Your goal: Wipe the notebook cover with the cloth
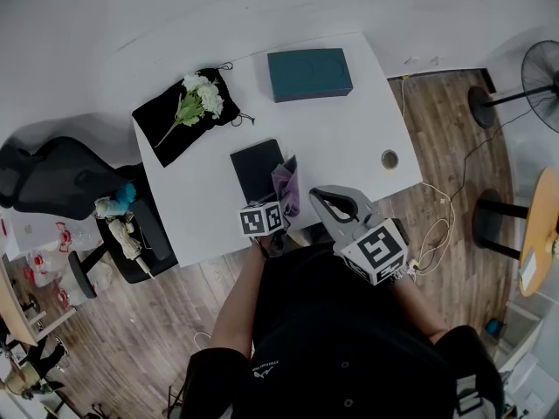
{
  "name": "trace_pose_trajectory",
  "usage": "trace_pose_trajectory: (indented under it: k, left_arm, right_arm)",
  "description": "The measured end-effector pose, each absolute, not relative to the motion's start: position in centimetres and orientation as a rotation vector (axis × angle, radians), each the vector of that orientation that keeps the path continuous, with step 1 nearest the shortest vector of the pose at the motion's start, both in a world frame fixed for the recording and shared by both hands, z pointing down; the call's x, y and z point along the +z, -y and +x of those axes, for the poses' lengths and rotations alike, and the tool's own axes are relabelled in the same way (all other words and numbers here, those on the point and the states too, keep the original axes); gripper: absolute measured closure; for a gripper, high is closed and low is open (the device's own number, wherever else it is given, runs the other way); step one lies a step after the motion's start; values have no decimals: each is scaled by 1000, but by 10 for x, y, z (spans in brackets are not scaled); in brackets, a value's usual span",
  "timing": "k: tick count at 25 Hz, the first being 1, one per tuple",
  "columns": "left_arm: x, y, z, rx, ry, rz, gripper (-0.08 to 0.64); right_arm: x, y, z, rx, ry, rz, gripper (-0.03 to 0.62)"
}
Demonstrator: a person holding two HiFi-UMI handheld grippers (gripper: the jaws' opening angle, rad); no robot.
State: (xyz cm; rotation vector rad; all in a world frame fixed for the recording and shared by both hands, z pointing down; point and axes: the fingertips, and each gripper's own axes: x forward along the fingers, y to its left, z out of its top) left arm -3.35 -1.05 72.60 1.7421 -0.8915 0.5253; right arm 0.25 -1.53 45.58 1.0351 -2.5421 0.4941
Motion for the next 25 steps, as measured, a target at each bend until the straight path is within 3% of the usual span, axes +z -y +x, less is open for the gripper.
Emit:
trace_pose_trajectory:
  k: [25]
  left_arm:
    - [726, 6, -64, 513, 925, 1716, 430]
  right_arm:
    - [458, 16, -22, 507, 2545, 990, 588]
